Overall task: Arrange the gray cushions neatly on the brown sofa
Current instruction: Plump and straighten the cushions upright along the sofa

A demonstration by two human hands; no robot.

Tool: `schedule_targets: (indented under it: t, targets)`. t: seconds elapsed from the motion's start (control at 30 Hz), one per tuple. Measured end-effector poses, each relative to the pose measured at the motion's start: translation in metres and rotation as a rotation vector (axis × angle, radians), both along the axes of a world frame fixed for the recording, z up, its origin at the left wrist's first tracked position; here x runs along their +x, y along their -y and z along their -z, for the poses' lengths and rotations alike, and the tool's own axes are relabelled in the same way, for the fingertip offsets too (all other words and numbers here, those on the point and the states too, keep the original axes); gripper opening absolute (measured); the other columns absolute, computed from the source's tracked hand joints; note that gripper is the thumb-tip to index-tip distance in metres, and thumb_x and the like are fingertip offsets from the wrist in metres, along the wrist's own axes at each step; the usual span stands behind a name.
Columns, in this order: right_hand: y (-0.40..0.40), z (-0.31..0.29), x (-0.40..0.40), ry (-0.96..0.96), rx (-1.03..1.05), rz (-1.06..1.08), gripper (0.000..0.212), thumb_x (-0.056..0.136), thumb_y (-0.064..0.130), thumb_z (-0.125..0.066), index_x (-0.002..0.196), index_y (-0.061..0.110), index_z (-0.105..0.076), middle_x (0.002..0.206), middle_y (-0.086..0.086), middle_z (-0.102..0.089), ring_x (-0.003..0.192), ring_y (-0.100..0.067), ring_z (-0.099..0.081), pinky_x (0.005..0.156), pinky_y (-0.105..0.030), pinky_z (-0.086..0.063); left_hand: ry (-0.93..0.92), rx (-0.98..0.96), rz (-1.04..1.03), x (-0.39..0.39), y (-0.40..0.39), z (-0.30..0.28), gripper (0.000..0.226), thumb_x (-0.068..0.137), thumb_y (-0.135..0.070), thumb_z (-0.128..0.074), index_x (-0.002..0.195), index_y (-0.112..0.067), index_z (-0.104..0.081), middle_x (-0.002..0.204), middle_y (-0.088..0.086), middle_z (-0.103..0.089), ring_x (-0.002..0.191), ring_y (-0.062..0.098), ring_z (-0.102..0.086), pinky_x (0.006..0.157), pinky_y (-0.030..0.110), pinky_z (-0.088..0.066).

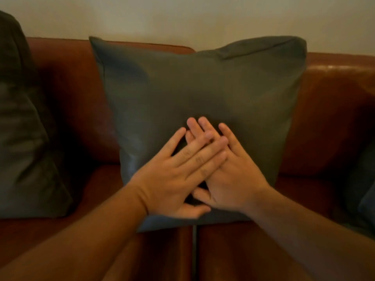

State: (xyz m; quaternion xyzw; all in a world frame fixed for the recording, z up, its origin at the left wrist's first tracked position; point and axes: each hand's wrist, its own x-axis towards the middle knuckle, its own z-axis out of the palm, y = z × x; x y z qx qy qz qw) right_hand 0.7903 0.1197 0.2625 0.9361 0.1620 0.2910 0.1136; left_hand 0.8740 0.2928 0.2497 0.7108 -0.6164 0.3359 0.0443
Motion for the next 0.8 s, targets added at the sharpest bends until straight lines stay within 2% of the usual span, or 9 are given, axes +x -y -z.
schedule_targets:
  t: [0.13, 0.27, 0.37, 0.5, 0.6, 0.7, 0.8]
  targets:
    - [0.036, 0.005, 0.01, 0.037, -0.053, -0.067, 0.093, 0.101, 0.064, -0.044, 0.163, -0.002, -0.025, 0.173, -0.02, -0.016, 0.162, -0.034, -0.011, 0.13, -0.051, -0.008, 0.053, 0.013, -0.027, 0.037, -0.01, 0.013, 0.108, 0.09, -0.077, -0.05, 0.165, -0.004, -0.024, 0.173, 0.017, -0.016, 0.162, 0.036, -0.014, 0.13, 0.056, -0.008]
    - [0.099, 0.015, -0.013, 0.043, -0.164, 0.052, 0.099, 0.102, 0.069, -0.039, 0.164, -0.004, -0.017, 0.174, -0.022, -0.009, 0.162, -0.036, -0.009, 0.129, -0.054, -0.01, 0.103, 0.017, -0.166, 0.054, -0.034, 0.028, 0.12, 0.087, -0.087, -0.041, 0.165, 0.0, -0.018, 0.175, 0.018, -0.009, 0.163, 0.035, -0.011, 0.131, 0.052, -0.005]
    - [0.136, 0.023, -0.033, -0.007, -0.17, 0.142, 0.1, 0.102, 0.07, -0.036, 0.165, -0.004, -0.012, 0.175, -0.023, -0.005, 0.162, -0.039, -0.008, 0.129, -0.056, -0.009, 0.105, 0.05, -0.208, 0.059, -0.056, 0.033, 0.122, 0.086, -0.088, -0.041, 0.165, 0.001, -0.017, 0.176, 0.018, -0.008, 0.163, 0.036, -0.012, 0.13, 0.056, -0.007]
    - [0.166, 0.029, -0.065, -0.091, -0.13, 0.27, 0.102, 0.099, 0.071, -0.035, 0.165, -0.002, -0.008, 0.176, -0.021, -0.002, 0.162, -0.039, -0.007, 0.129, -0.056, -0.008, 0.063, 0.128, -0.38, 0.057, -0.119, 0.046, 0.117, 0.089, -0.081, -0.046, 0.165, 0.001, -0.015, 0.176, 0.02, -0.009, 0.162, 0.04, -0.016, 0.127, 0.067, -0.013]
    - [0.169, 0.034, -0.103, -0.116, -0.072, 0.343, 0.106, 0.093, 0.068, -0.045, 0.165, -0.002, -0.01, 0.175, -0.022, -0.005, 0.162, -0.04, -0.008, 0.129, -0.058, -0.009, 0.002, 0.104, -0.49, 0.04, -0.161, 0.051, 0.111, 0.091, -0.075, -0.047, 0.166, 0.001, -0.012, 0.175, 0.023, -0.01, 0.16, 0.043, -0.018, 0.125, 0.07, -0.014]
    - [0.122, 0.044, -0.126, -0.059, -0.005, 0.094, 0.101, 0.091, 0.058, -0.055, 0.164, -0.002, -0.021, 0.172, -0.026, -0.019, 0.158, -0.045, -0.02, 0.127, -0.06, -0.013, -0.036, 0.038, -0.363, 0.006, -0.166, 0.052, 0.106, 0.092, -0.067, -0.051, 0.167, -0.002, -0.011, 0.176, 0.021, -0.011, 0.161, 0.042, -0.018, 0.126, 0.067, -0.01]
    - [0.039, 0.068, -0.11, -0.083, -0.047, -0.211, 0.094, 0.093, 0.05, -0.057, 0.165, 0.001, -0.021, 0.174, -0.019, -0.019, 0.159, -0.039, -0.022, 0.129, -0.054, -0.011, -0.063, 0.015, -0.104, -0.037, -0.117, 0.063, 0.102, 0.092, -0.06, -0.059, 0.168, -0.008, -0.015, 0.177, 0.015, -0.012, 0.161, 0.037, -0.018, 0.128, 0.063, -0.007]
